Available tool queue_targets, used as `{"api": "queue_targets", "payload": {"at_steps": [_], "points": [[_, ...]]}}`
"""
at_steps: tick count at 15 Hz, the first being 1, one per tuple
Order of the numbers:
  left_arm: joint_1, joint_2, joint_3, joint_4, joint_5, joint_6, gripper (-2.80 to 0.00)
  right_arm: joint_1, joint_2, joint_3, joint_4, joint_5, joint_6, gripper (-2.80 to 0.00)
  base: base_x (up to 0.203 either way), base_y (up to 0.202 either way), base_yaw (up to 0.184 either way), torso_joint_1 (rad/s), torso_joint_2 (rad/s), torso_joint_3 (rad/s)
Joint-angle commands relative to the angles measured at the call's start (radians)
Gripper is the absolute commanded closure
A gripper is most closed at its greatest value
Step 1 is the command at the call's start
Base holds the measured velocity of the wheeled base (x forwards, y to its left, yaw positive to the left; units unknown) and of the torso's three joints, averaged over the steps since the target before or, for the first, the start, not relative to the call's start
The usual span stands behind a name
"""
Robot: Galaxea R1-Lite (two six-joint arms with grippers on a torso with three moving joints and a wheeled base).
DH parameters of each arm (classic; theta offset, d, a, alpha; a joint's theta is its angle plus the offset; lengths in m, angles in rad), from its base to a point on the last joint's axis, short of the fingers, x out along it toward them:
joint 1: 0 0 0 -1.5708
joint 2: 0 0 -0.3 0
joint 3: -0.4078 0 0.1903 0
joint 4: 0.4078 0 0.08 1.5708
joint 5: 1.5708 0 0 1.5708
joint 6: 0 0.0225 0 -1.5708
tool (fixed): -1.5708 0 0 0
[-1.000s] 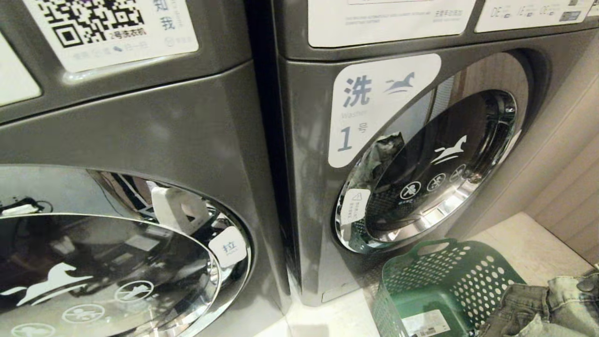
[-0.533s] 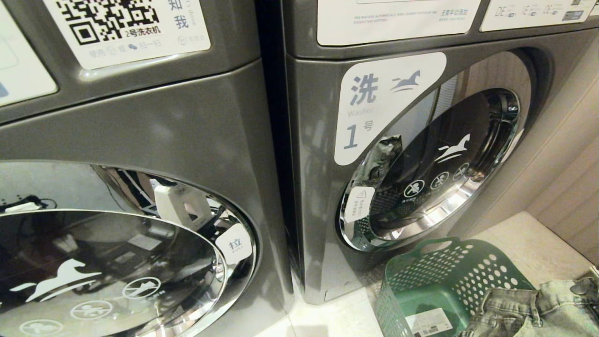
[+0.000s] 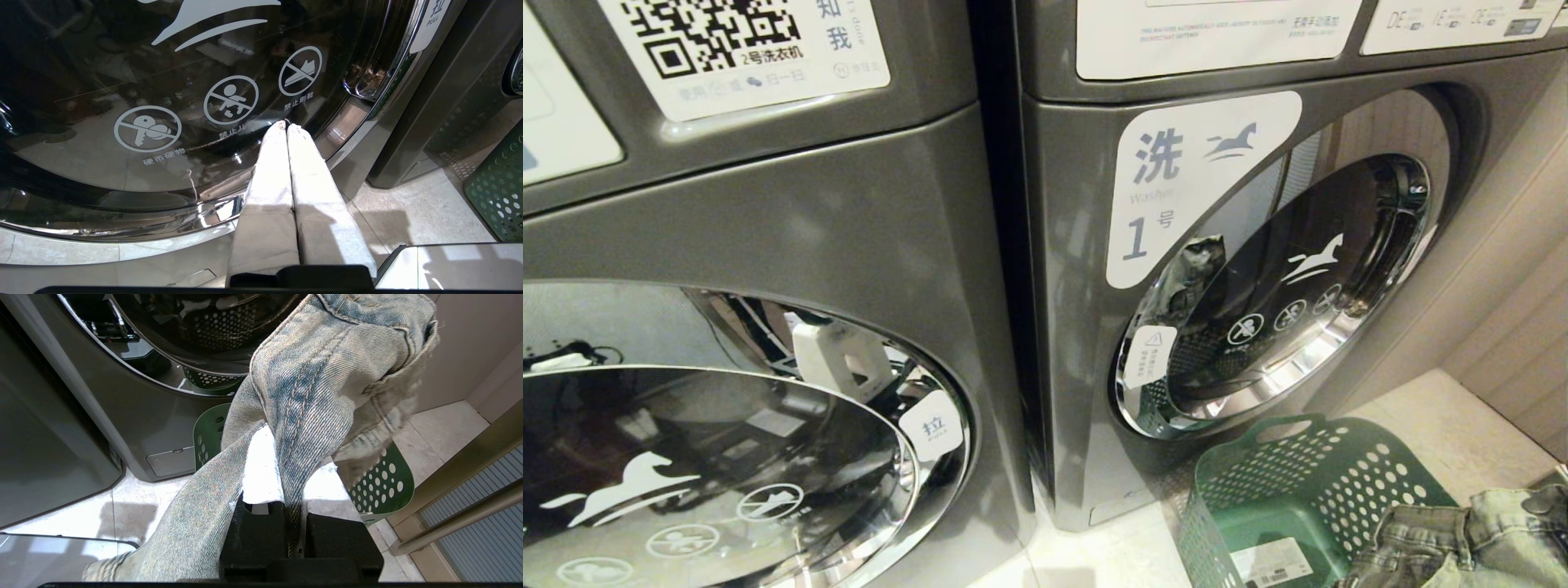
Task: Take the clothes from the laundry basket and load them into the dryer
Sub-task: Put the clothes in the dryer
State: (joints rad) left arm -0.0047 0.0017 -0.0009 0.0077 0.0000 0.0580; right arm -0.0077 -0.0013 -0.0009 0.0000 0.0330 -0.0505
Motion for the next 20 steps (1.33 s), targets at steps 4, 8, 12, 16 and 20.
{"api": "queue_targets", "payload": {"at_steps": [4,8,12,16,20], "points": [[0.000,0.000,0.001,-0.002,0.000,-0.004,0.00,0.000,0.001,0.001,0.000,-0.001,-0.003,0.00,0.000,0.000,0.000,0.000,0.00,0.000],[0.000,0.000,0.001,-0.002,0.000,-0.008,0.00,0.000,0.001,0.001,0.000,-0.001,0.000,0.00,-0.001,-0.001,0.020,0.001,0.00,0.001],[0.000,0.000,0.001,-0.003,0.002,-0.021,0.00,0.000,0.001,0.001,0.000,-0.001,0.002,0.00,0.000,-0.008,0.173,0.003,0.00,0.000],[0.000,0.000,0.001,-0.003,0.002,-0.024,0.00,0.000,0.001,0.001,0.000,-0.001,0.003,0.00,0.000,-0.009,0.175,0.003,0.00,0.002],[0.000,0.000,0.000,-0.003,0.002,-0.024,0.00,0.000,0.001,0.001,0.000,-0.002,0.006,0.00,0.001,-0.007,0.163,0.001,0.00,0.003]]}}
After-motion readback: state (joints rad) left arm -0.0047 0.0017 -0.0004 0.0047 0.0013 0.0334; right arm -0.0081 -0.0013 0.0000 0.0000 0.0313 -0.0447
